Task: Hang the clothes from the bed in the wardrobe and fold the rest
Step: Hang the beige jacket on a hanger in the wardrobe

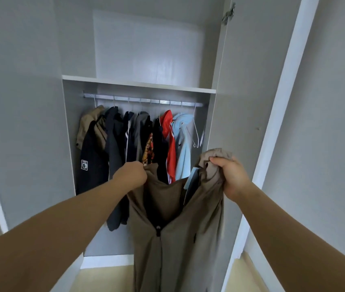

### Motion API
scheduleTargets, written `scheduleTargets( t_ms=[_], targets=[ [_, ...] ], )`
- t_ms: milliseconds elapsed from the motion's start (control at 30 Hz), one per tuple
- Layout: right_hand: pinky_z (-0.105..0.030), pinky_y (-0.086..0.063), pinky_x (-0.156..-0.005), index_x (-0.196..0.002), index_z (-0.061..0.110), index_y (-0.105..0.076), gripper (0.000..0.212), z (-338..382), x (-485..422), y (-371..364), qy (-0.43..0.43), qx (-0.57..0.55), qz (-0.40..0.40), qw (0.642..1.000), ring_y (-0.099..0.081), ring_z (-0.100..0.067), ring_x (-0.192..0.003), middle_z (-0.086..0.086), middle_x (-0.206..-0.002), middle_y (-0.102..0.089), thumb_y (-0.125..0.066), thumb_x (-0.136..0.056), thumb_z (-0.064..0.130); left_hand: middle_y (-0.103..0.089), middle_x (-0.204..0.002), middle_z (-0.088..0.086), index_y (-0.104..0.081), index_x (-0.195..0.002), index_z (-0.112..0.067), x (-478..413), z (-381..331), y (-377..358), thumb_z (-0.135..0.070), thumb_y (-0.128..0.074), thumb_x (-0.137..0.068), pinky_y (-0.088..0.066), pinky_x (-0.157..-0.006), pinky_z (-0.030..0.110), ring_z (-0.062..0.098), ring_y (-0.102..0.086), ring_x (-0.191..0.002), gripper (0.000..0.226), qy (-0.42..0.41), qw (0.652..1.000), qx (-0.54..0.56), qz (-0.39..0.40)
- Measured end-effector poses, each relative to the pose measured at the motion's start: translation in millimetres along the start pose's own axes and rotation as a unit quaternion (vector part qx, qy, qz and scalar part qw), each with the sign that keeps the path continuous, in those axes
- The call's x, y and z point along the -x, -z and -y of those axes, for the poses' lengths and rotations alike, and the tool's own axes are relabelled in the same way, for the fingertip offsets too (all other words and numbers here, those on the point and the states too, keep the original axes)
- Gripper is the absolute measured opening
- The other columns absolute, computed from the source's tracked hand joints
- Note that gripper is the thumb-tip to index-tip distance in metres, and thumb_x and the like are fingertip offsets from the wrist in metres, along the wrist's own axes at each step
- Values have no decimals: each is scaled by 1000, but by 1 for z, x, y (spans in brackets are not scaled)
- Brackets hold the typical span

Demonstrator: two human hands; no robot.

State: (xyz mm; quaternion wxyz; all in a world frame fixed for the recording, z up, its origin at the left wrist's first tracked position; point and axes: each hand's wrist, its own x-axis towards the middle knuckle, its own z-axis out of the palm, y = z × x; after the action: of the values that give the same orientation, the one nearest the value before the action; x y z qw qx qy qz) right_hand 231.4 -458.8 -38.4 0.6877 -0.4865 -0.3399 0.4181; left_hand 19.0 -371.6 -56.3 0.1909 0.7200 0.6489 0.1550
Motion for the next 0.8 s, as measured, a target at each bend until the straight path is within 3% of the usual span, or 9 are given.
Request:
scheduleTargets(
  t_ms=[67, 133, 233, 333, 400, 467, 600, 700, 800],
  targets=[
    [-26, -50, -59, -78, 12, -67, 17, -7, -28, -2, -10, 23, -15, 1000, -63, -19, -71, -8, -76, -67, -57, -84, 0, -61, -107, 22, -55, -108, -1, -35, -10, 4, -8, -41, -95, -51, -80, 39, 33, -61, -99, 21, 96, 959, 257, 73],
    [-23, -51, -52, -64, 11, -69, 25, -18, -66, -8, -16, 33, -28, 999, -64, -19, -59, -8, -62, -68, -57, -80, -2, -62, -87, 18, -58, -94, -1, -76, -17, 12, -10, -39, -97, -53, -72, 41, 29, -61, -78, 21, 150, 853, 483, 130],
    [-23, -52, -52, -65, 6, -67, 19, -28, -116, -19, -29, 38, -43, 998, -62, -22, -54, -11, -58, -66, -57, -78, -3, -58, -66, 12, -54, -73, -4, -126, -22, 20, -10, -48, -93, -49, -52, 34, 23, -55, -59, 22, 150, 776, 594, 151],
    [-20, -52, -49, -77, 1, -67, 11, -37, -169, -34, -24, 55, -39, 997, -64, -19, -53, -10, -60, -68, -58, -80, -3, -66, -66, 15, -59, -82, 2, -181, -24, 20, 4, -57, -84, -55, -54, 33, 28, -64, -64, 4, 98, 827, 532, 151],
    [-20, -52, -48, -79, 3, -67, 6, -43, -196, -42, -31, 77, -35, 996, -66, -17, -53, -7, -60, -69, -62, -80, 0, -63, -80, 16, -60, -84, -3, -219, -25, 17, 3, -57, -83, -53, -73, 35, 32, -63, -82, 7, 33, 915, 397, 61],
    [-19, -52, -48, -74, 9, -68, 10, -50, -221, -48, -37, 111, -19, 993, -67, -13, -52, -3, -59, -70, -64, -80, 1, -57, -77, 9, -53, -75, -10, -247, -27, 13, -9, -50, -88, -44, -69, 30, 29, -57, -82, 13, -43, 969, 237, -57],
    [-15, -48, -42, -70, 15, -67, 12, -64, -269, -55, -54, 184, -9, 981, -64, -8, -51, 2, -60, -69, -68, -81, 10, -51, -82, 8, -43, -86, -10, -291, -31, 8, -11, -39, -92, -36, -58, 31, 21, -49, -72, 7, -98, 962, 220, -125],
    [-11, -39, -36, -68, 14, -64, 18, -71, -319, -62, -65, 236, -14, 970, -56, -8, -48, 2, -55, -62, -66, -85, 19, -56, -103, 15, -51, -108, -5, -331, -47, 12, -17, -36, -96, -44, -78, 33, 27, -54, -92, 23, -54, 952, 289, -84],
    [-14, -34, -38, -63, 11, -59, 25, -74, -374, -63, -32, 253, -28, 966, -46, -6, -39, 5, -45, -54, -59, -88, 13, -59, -98, 14, -53, -119, -3, -365, -69, 16, -19, -38, -99, -49, -80, 34, 28, -57, -89, 30, -1, 879, 477, -15]
  ],
)
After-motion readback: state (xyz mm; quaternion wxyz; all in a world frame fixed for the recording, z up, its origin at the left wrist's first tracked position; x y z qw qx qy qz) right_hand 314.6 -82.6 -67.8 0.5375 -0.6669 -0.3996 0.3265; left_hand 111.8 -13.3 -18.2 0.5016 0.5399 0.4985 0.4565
